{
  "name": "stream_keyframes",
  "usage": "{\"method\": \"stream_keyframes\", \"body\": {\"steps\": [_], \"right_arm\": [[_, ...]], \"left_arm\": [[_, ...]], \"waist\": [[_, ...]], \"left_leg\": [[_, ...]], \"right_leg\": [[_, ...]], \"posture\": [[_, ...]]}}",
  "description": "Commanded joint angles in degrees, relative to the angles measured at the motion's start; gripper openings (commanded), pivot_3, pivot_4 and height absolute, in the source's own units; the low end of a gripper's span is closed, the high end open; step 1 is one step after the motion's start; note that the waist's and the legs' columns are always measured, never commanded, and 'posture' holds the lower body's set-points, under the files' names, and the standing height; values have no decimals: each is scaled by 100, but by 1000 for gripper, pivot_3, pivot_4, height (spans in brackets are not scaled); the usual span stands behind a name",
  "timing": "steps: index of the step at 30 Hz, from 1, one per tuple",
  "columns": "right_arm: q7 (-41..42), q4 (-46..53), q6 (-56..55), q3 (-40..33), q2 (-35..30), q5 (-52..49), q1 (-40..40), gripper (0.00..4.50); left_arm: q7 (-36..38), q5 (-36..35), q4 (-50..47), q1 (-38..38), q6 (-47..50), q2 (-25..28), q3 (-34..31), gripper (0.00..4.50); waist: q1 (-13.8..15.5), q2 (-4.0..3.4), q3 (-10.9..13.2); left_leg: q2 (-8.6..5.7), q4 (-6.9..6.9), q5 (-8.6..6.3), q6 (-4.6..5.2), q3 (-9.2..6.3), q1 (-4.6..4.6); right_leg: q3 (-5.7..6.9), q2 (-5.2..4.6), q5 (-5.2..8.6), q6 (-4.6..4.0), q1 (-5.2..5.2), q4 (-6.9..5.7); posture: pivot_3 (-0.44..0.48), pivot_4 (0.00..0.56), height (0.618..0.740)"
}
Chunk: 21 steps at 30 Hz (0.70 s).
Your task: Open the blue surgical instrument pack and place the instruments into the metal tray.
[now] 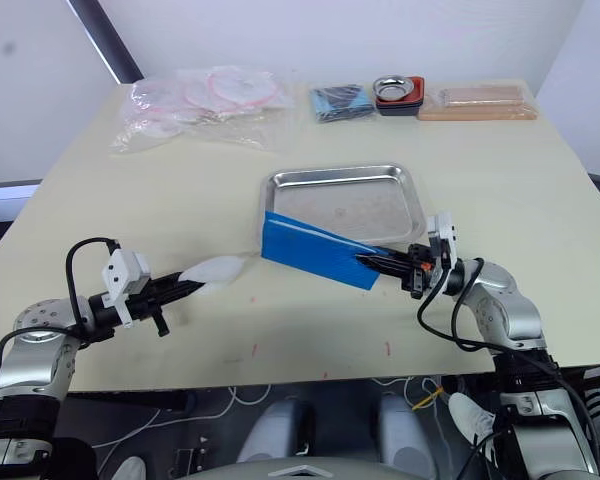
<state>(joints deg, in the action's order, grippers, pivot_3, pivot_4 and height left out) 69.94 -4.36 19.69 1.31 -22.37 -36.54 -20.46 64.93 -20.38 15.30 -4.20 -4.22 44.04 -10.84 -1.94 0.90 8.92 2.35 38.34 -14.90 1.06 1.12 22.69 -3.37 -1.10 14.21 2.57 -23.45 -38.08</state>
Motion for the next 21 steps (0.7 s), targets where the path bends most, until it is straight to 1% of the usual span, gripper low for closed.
{"method": "stream_keyframes", "body": {"steps": [1,7,12,15,18,21], "right_arm": [[-49,335,13,-315,38,-325,-105,0],[211,250,-413,-75,-195,210,-109,0],[580,109,-1005,184,-514,829,-221,0],[697,74,-1221,292,-623,1031,-318,0],[737,32,-1342,392,-661,1193,-451,0],[709,-38,-1386,482,-638,1290,-517,0]], "left_arm": [[50,210,273,174,82,-5,167,51],[97,221,358,104,-61,22,136,51],[385,-90,320,-41,-235,54,-75,51],[461,-132,393,-155,-354,129,-188,51],[664,23,631,-287,-550,407,-197,51],[895,-61,838,-439,-467,586,-207,51]], "waist": [[5,0,0],[3,-1,1],[-7,-3,2],[-7,-3,4],[-17,2,6],[-32,4,8]], "left_leg": [[0,0,0,0,0,1],[-1,0,0,0,2,2],[-5,0,0,0,6,2],[-5,0,0,0,9,4],[-5,-1,0,0,9,8],[-4,-3,0,0,9,12]], "right_leg": [[0,0,0,0,0,0],[0,-2,0,1,0,2],[2,2,1,1,-1,1],[2,3,1,1,-2,2],[3,4,1,0,-4,4],[3,8,1,-1,-9,4]], "posture": [[0,150,740],[0,150,740],[0,150,740],[0,150,740],[0,150,740],[0,150,740]]}}
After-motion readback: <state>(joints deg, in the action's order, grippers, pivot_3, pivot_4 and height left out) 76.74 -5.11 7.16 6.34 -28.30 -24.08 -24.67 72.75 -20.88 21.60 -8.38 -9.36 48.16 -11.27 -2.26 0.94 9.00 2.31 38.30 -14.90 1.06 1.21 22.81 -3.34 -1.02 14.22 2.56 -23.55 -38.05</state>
